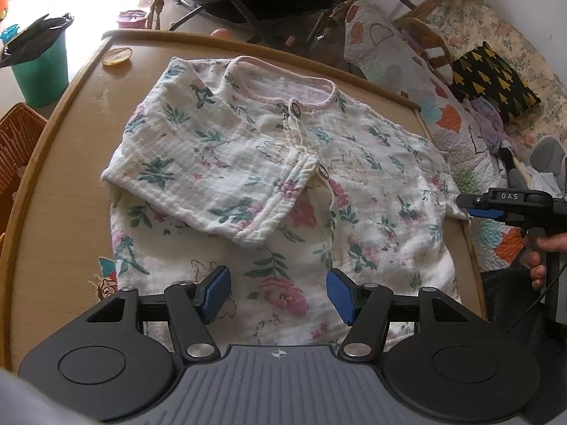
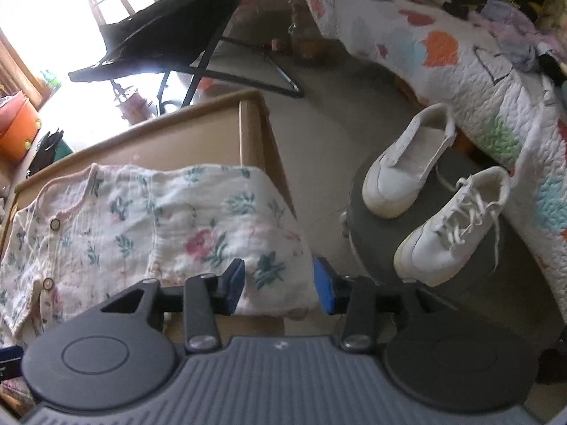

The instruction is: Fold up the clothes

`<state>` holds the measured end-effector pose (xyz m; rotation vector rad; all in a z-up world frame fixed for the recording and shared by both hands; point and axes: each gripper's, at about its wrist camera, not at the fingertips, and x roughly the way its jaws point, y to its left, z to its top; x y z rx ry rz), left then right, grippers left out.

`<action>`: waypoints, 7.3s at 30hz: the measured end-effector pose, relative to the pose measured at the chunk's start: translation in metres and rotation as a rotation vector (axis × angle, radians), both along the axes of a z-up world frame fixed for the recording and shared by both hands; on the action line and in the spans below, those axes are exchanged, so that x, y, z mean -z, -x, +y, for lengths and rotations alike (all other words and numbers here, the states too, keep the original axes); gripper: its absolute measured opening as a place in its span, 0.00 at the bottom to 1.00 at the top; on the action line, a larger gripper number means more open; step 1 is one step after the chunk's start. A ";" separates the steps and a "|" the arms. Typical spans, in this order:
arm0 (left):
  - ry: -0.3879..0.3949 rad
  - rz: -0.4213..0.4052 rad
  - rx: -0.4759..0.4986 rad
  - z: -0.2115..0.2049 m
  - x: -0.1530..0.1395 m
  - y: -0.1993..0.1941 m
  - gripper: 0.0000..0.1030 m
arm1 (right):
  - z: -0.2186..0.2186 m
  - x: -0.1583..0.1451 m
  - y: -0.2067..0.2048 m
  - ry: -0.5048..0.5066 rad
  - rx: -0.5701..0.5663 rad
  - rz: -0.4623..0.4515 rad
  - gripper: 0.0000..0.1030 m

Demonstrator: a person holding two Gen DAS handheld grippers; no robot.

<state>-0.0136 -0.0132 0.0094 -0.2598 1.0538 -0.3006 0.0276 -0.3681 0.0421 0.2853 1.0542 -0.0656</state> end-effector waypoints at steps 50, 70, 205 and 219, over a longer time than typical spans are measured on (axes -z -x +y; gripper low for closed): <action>0.048 -0.006 -0.034 0.006 0.003 0.003 0.61 | 0.159 -0.026 0.033 0.224 -0.583 -0.064 0.10; 0.079 -0.009 -0.050 0.010 0.004 0.004 0.61 | 0.122 -0.070 -0.012 0.170 -0.404 -0.095 0.25; -0.292 -0.378 -0.081 -0.013 -0.054 -0.030 0.06 | 0.111 -0.001 0.071 -0.054 -0.248 -0.147 0.21; -0.391 -0.291 0.128 -0.046 -0.025 -0.029 0.06 | 0.112 -0.002 0.071 -0.047 -0.257 -0.146 0.22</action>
